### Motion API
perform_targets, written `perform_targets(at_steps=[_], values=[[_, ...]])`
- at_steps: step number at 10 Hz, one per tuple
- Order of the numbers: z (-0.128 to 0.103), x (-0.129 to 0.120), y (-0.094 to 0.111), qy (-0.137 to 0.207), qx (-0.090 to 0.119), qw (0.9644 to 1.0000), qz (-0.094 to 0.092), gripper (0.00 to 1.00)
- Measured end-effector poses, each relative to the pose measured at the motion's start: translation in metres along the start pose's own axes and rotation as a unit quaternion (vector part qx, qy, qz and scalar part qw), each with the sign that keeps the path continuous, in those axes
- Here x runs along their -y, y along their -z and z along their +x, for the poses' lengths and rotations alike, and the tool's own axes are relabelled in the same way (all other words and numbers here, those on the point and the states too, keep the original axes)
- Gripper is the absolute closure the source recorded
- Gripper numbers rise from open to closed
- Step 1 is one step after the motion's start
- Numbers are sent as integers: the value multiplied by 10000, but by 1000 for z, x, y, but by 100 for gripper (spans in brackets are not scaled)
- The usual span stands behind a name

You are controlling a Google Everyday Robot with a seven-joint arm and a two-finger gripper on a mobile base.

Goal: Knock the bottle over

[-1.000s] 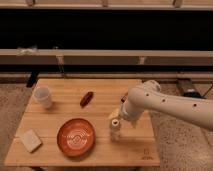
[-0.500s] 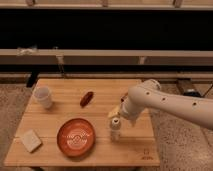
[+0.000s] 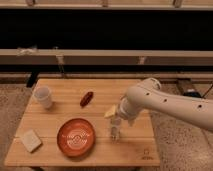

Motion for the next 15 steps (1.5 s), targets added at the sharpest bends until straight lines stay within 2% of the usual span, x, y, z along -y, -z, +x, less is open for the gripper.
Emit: perform_targets(at_steps=[4, 7, 9, 12, 15], values=[[-9, 1, -11, 40, 86, 9998, -153, 20], [-15, 11, -22, 117, 208, 9992, -309, 20], [-22, 21, -23, 165, 268, 9990, -329, 20], [-31, 52, -19, 309, 396, 9986, -183, 20], [-28, 77, -18, 409, 492, 9979, 28, 20]])
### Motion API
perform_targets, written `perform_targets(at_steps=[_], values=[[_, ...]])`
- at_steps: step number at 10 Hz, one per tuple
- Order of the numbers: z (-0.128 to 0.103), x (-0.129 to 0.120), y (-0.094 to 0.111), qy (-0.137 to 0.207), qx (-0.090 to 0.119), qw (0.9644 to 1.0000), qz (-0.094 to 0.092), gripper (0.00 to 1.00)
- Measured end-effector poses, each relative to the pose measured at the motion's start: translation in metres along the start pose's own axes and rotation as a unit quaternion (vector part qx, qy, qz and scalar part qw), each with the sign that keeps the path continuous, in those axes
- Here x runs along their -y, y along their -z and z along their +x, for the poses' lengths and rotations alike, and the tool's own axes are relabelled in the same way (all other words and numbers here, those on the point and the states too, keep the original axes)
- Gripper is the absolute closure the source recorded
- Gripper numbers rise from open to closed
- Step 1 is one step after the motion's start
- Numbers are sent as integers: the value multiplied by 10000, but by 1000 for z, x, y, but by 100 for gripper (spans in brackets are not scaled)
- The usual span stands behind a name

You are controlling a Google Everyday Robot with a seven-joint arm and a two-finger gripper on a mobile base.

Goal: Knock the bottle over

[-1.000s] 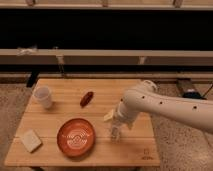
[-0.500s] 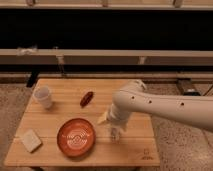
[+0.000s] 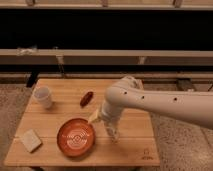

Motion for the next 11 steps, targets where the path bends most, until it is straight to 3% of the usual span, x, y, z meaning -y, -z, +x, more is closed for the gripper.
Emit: perform_targets(at_steps=[2, 4, 7, 11], values=[[12, 8, 0, -14, 67, 9998, 203, 20], [19, 13, -1, -4, 73, 9996, 288, 20], [29, -5, 4, 62, -180, 9998, 101, 20], [29, -6, 4, 66, -192, 9998, 84, 20]])
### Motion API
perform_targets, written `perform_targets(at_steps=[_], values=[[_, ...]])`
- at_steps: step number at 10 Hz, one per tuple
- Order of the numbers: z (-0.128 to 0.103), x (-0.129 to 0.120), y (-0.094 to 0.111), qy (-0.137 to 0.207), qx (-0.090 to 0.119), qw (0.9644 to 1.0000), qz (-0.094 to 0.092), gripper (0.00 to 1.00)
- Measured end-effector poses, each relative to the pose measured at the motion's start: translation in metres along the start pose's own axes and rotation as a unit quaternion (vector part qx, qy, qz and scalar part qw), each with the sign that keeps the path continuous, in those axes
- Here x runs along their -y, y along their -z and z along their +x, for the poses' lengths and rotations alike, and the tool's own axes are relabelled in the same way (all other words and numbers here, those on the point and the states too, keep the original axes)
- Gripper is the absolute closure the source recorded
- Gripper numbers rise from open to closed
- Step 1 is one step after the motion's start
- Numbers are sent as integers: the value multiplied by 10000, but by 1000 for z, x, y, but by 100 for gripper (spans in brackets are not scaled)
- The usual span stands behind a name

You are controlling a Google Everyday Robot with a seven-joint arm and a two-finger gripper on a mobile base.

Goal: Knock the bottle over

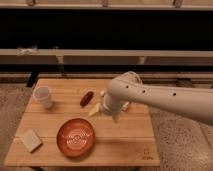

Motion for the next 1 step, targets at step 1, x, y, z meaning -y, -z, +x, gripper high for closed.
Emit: perform_targets(at_steps=[1], values=[[0, 0, 0, 1, 2, 10000, -2, 20]])
